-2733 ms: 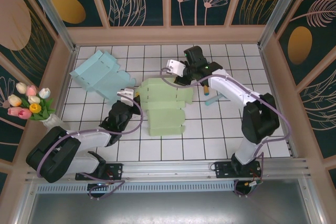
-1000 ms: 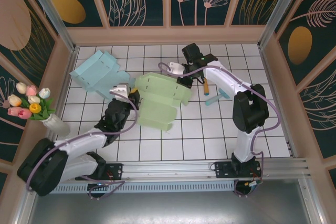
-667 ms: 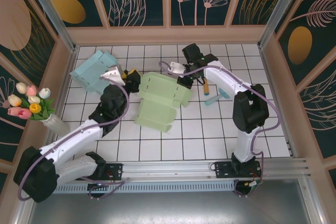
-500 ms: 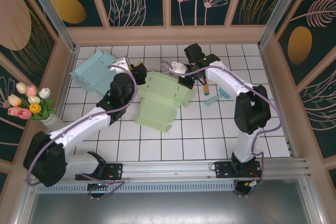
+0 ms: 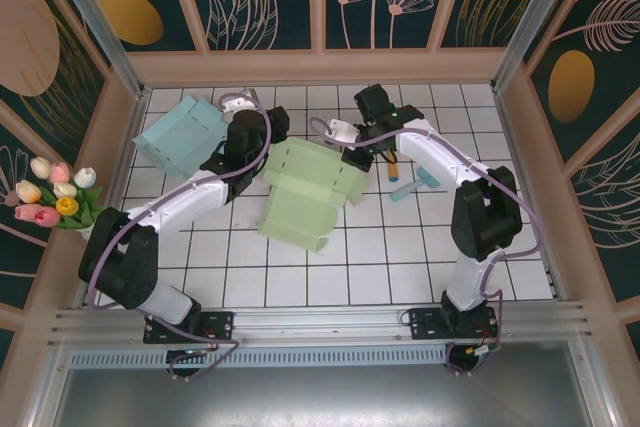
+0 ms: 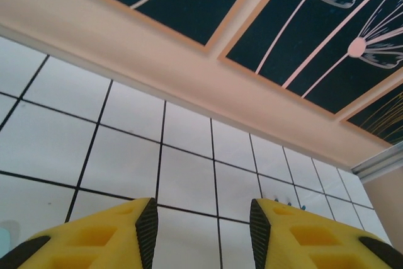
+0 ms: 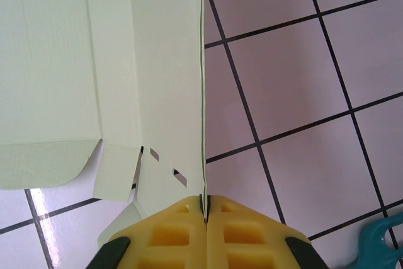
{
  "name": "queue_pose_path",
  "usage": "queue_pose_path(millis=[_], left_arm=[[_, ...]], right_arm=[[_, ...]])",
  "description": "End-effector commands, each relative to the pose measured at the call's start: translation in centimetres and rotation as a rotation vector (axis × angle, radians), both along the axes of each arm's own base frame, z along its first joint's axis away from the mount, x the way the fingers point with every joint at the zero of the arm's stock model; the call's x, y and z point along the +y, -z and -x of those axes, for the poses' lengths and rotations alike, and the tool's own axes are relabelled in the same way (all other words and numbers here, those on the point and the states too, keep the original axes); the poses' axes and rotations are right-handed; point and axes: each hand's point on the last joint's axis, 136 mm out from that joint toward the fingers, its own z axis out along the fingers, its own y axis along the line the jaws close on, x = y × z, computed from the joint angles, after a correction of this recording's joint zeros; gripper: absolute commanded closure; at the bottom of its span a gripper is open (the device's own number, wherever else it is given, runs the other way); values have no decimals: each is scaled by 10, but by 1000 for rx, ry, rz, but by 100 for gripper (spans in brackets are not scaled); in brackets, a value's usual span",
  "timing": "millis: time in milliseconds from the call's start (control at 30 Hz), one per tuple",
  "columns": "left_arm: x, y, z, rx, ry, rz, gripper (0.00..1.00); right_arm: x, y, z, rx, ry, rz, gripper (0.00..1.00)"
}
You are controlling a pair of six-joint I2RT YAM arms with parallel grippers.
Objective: Fold the paper box
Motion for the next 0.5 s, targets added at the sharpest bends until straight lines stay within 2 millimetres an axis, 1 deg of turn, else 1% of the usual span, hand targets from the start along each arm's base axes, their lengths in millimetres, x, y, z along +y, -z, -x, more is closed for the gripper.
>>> queue_pose_path(millis=[0,233,467], left_arm=[[-17,3,-2,29,78,79,56],[-40,13,3,71,183,167,58],[-54,28,12,122,252,249,59]], right_arm=[[-1,-14,5,-24,-22,-28,100],[-3,-11,3,-27,-11,-21,100],[-4,-15,1,-46,-4,-30,100]])
